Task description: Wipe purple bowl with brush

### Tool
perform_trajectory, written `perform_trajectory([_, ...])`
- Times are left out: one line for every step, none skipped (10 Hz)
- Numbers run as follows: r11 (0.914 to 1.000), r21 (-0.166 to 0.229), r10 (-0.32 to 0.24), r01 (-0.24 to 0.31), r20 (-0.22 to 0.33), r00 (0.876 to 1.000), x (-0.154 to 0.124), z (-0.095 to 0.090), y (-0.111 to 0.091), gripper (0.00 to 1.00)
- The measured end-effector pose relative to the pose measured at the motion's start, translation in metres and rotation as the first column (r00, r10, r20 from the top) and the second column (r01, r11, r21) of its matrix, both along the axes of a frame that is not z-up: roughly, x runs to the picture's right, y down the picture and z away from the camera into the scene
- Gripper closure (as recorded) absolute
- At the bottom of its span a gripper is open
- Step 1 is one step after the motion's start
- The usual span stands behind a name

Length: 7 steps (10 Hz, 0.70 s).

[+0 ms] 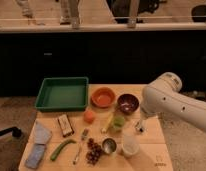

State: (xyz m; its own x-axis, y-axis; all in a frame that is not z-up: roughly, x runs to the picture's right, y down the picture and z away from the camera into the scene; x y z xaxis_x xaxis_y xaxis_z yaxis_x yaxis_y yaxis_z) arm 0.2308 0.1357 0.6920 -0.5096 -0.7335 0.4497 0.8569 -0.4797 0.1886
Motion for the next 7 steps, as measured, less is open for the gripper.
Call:
perform_trajectory([0.9999, -0.011, -0.004, 0.003, -0.011, 1.0, 0.007, 0.003, 0.004, 1.0])
perform_trajectory([0.9998, -0.019, -0.007, 0.007, -0.02, 1.0, 0.011, 0.005, 0.007, 1.0])
perform_trajectory([0.9996, -0.027, -0.004, 0.003, -0.02, 1.0, 0.012, 0.003, 0.01, 1.0])
perform_trajectory([0.9995, -0.032, -0.005, 0.004, -0.021, 1.0, 0.012, 0.001, 0.01, 1.0])
perform_trajectory([0.9995, -0.033, -0.006, 0.005, -0.021, 1.0, 0.012, 0.001, 0.01, 1.0])
perform_trajectory([0.9994, -0.034, -0.01, 0.009, -0.024, 1.0, 0.013, 0.001, 0.011, 1.0])
perform_trajectory([0.9981, -0.053, -0.033, 0.031, -0.04, 0.999, 0.02, 0.0, 0.02, 1.0])
